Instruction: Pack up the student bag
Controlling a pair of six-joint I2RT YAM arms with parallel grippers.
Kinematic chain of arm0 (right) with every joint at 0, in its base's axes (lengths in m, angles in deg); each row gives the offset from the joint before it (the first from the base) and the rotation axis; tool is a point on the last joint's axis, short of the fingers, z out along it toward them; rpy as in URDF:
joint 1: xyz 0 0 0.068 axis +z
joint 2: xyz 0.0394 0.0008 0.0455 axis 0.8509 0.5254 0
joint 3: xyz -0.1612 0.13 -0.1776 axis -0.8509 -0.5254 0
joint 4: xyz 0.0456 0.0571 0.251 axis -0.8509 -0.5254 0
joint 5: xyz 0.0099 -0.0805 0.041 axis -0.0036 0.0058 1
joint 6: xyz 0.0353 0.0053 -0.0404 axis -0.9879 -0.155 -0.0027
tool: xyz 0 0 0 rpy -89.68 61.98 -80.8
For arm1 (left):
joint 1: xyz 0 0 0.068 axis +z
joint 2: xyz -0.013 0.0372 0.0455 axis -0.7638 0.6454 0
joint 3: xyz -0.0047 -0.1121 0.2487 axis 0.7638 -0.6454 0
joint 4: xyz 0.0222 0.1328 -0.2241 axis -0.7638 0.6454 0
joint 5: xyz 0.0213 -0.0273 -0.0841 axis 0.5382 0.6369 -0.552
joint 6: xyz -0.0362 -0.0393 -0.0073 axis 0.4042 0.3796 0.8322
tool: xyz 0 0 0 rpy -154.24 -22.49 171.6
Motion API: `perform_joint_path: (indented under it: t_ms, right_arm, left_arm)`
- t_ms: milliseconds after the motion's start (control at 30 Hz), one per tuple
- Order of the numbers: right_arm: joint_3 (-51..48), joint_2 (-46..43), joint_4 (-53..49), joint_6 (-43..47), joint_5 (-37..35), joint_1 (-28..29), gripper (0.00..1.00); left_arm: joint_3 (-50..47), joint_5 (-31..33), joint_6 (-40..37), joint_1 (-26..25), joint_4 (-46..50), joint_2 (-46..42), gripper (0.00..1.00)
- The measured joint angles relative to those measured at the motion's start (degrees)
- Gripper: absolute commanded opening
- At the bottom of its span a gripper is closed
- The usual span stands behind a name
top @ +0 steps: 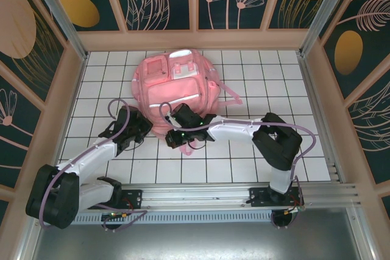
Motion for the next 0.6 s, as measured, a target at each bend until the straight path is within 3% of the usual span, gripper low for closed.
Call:
perform_joint_path:
  t_ms: [600]
  right_arm:
    - [-4.4, -8.7, -11.7, 6.1, 2.6, -11.1, 0.00]
  left_arm:
    - [5.7, 5.7, -5.0, -0.5, 8.5, -0.4, 0.00]
